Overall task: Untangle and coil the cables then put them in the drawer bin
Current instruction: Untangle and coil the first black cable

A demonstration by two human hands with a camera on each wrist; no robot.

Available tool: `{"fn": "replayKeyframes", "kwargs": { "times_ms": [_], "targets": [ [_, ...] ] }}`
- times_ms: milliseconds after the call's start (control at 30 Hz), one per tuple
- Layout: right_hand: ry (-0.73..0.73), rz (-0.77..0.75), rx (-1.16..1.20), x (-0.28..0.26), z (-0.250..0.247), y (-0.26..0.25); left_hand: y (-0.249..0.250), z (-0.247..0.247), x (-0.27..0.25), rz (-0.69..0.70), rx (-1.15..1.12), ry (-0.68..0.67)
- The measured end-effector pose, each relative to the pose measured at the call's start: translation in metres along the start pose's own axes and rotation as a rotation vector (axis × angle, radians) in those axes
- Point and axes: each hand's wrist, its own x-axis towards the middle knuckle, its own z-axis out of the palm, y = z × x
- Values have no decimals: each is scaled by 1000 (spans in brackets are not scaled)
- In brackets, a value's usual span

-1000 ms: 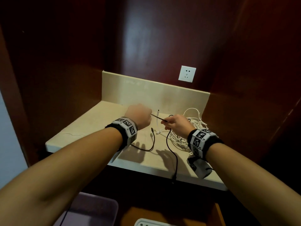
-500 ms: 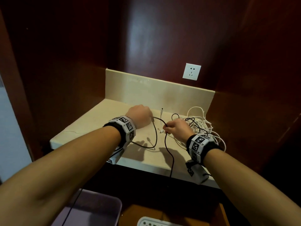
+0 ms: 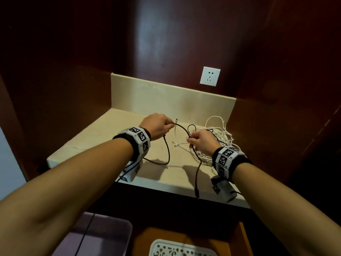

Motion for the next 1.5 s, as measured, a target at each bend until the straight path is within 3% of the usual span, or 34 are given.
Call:
{"fn": "replayKeyframes", "kwargs": {
  "times_ms": [200, 333, 533, 833, 1233, 1367, 1500],
  "targets": [
    [121, 89, 239, 1, -14, -15, -3, -10, 6, -62, 130, -66],
    [194, 144, 380, 4, -22, -30, 0, -21, 10, -10, 166, -68],
    [290, 151, 492, 8, -26, -53, -15, -25, 9, 49, 100, -91],
    [302, 189, 689, 15, -14, -70, -29, -24, 1, 61, -65, -260],
    [313, 181, 652, 25, -16, -59, -68, -20, 10, 1, -207, -284],
    [264, 216, 475, 28, -14, -47, -71, -18, 13, 5, -187, -264],
    [119, 200, 372, 30, -10, -50, -69, -16, 19, -13, -195, -220]
  ]
}}
